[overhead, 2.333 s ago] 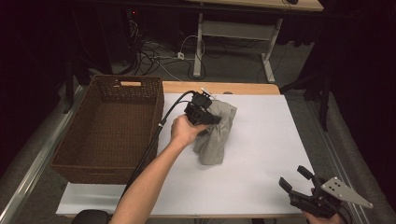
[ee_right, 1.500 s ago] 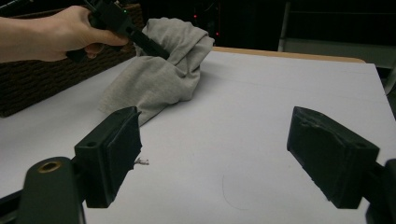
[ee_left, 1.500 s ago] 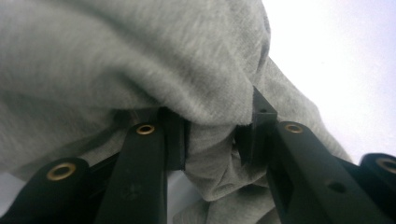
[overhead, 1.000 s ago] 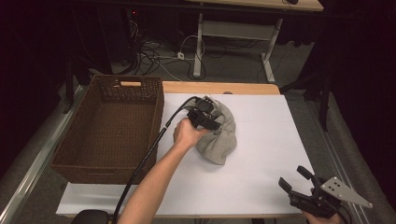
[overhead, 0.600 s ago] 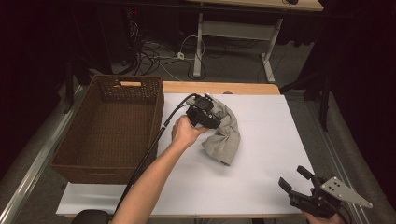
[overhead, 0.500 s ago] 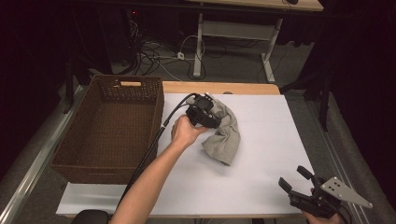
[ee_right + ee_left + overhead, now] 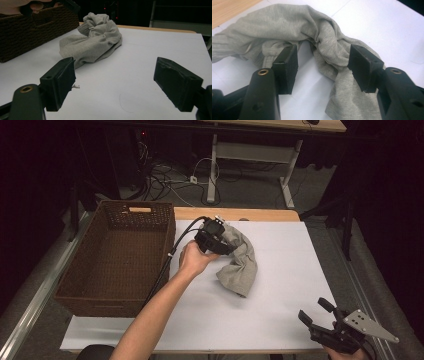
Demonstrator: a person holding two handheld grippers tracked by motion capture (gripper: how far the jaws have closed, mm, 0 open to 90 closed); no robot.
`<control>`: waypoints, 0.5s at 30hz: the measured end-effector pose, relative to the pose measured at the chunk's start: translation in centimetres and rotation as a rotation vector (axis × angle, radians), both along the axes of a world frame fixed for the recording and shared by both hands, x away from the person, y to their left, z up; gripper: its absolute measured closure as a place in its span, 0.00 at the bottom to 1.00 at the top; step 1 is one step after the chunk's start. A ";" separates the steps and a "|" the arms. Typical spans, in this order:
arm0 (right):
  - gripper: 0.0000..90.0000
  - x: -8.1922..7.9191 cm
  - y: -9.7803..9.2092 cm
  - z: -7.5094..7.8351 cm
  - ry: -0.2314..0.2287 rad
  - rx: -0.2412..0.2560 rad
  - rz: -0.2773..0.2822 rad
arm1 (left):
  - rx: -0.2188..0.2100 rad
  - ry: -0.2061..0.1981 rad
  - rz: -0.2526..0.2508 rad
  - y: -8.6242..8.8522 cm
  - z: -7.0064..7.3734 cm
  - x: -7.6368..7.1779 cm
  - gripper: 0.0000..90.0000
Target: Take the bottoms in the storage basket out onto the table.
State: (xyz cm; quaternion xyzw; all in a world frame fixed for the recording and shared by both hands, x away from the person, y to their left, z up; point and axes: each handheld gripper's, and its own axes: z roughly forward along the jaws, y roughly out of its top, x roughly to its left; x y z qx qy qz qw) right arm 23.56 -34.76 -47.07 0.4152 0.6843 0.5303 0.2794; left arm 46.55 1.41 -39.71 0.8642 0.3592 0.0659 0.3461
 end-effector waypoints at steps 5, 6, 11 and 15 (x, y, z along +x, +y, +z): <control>0.20 0.0 0.0 0.0 0.001 0.002 0.002 | -0.005 -0.008 0.000 0.7 0.5 -0.2 0.44; 0.20 0.0 0.0 0.0 0.001 0.002 0.002 | -0.009 -0.009 0.002 0.8 0.6 -0.3 0.44; 0.20 0.0 0.0 0.0 0.002 0.003 0.001 | -0.016 -0.012 0.000 1.2 0.9 -0.5 0.43; 0.20 0.0 0.0 0.0 0.001 0.003 0.002 | -0.021 -0.016 0.001 1.4 1.0 -0.6 0.43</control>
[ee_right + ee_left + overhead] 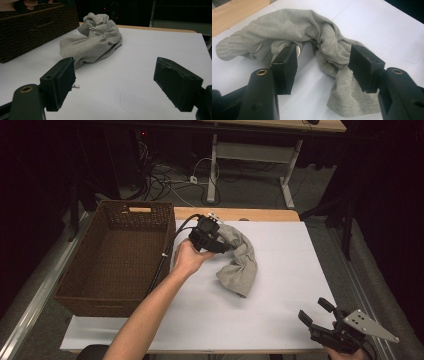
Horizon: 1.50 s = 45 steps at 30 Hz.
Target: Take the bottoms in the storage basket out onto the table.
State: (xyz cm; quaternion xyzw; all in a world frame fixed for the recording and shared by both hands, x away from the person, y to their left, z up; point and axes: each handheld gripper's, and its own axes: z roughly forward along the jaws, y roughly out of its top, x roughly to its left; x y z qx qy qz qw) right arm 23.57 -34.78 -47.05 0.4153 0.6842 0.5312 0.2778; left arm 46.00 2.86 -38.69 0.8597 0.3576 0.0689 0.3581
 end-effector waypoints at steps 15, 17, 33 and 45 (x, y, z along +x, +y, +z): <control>0.20 0.0 0.0 0.0 0.003 0.000 -0.001 | -0.030 -0.015 0.011 1.7 0.8 -0.5 0.42; 0.20 0.0 0.0 0.0 0.003 0.000 -0.001 | -0.036 -0.016 0.014 1.9 0.9 -0.6 0.42; 0.20 0.0 0.0 0.0 0.004 0.001 0.000 | -0.059 -0.031 0.030 3.6 1.6 -1.0 0.42; 0.20 0.3 0.0 -0.1 0.013 0.008 -0.009 | -0.070 -0.055 0.039 5.6 2.5 -1.9 0.42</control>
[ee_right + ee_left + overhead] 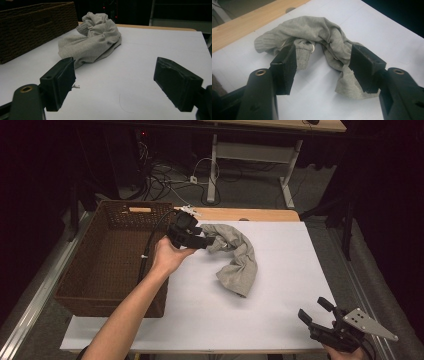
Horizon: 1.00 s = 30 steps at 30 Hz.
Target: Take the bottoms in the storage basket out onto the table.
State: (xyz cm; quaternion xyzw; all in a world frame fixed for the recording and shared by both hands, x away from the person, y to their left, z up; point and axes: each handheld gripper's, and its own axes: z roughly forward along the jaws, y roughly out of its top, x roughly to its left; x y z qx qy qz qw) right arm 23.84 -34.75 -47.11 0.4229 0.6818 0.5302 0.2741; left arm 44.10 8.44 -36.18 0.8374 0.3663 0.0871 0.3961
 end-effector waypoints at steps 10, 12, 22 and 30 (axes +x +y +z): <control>0.20 -0.1 -0.1 0.0 -0.003 0.000 0.004 | -0.030 -0.026 0.028 2.4 0.5 -1.6 0.42; 0.20 -0.1 0.0 0.0 -0.007 -0.002 0.008 | -0.036 -0.032 0.032 2.8 0.6 -1.7 0.42; 0.20 -0.1 0.0 0.0 -0.005 -0.001 0.005 | -0.054 -0.056 0.052 4.9 0.4 -3.2 0.41; 0.20 -0.2 0.1 0.0 -0.007 -0.004 0.002 | -0.078 -0.065 0.075 6.8 0.1 -4.4 0.40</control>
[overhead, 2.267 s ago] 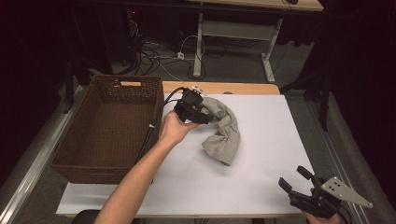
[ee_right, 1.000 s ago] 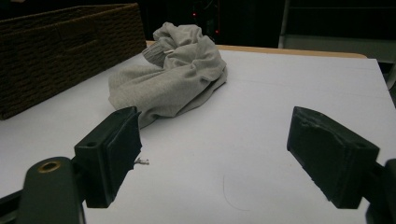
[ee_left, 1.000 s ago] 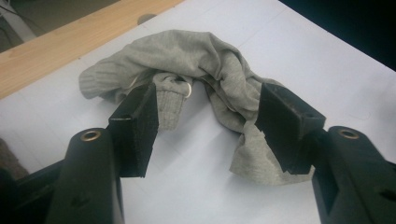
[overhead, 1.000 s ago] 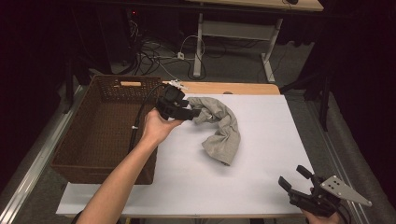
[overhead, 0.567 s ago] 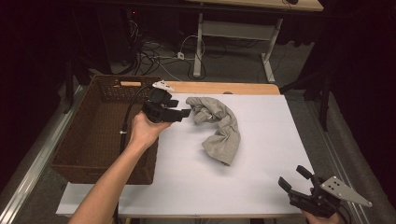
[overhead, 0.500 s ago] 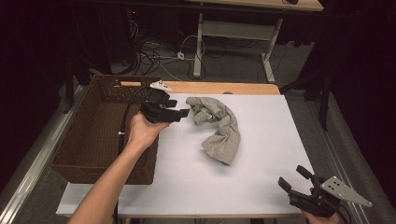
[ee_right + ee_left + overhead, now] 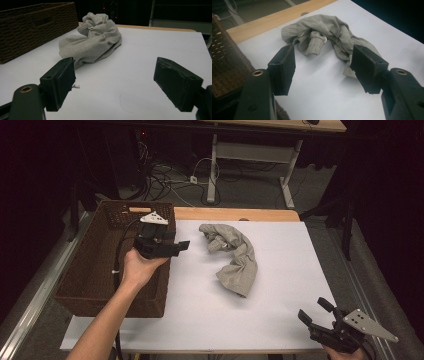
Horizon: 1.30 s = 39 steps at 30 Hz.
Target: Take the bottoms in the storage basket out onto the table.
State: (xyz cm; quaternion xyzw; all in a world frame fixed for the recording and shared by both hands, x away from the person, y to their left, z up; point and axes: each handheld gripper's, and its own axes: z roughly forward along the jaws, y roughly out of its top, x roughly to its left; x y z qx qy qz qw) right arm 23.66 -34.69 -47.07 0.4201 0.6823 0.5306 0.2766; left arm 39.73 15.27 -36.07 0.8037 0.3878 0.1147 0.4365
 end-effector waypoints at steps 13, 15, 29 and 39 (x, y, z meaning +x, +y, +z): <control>0.20 -0.1 -0.1 0.0 0.000 -0.001 -0.001 | -0.038 -0.029 0.033 2.4 0.1 -1.8 0.39; 0.20 -0.1 -0.1 0.0 0.000 0.000 -0.001 | -0.045 -0.030 0.038 2.7 0.1 -2.0 0.38; 0.20 -0.1 -0.1 0.0 0.001 0.004 -0.004 | -0.081 -0.074 0.063 4.6 0.6 -3.8 0.37; 0.20 -0.1 -0.1 0.0 -0.001 0.007 -0.002 | -0.084 -0.086 0.078 5.7 0.3 -4.9 0.37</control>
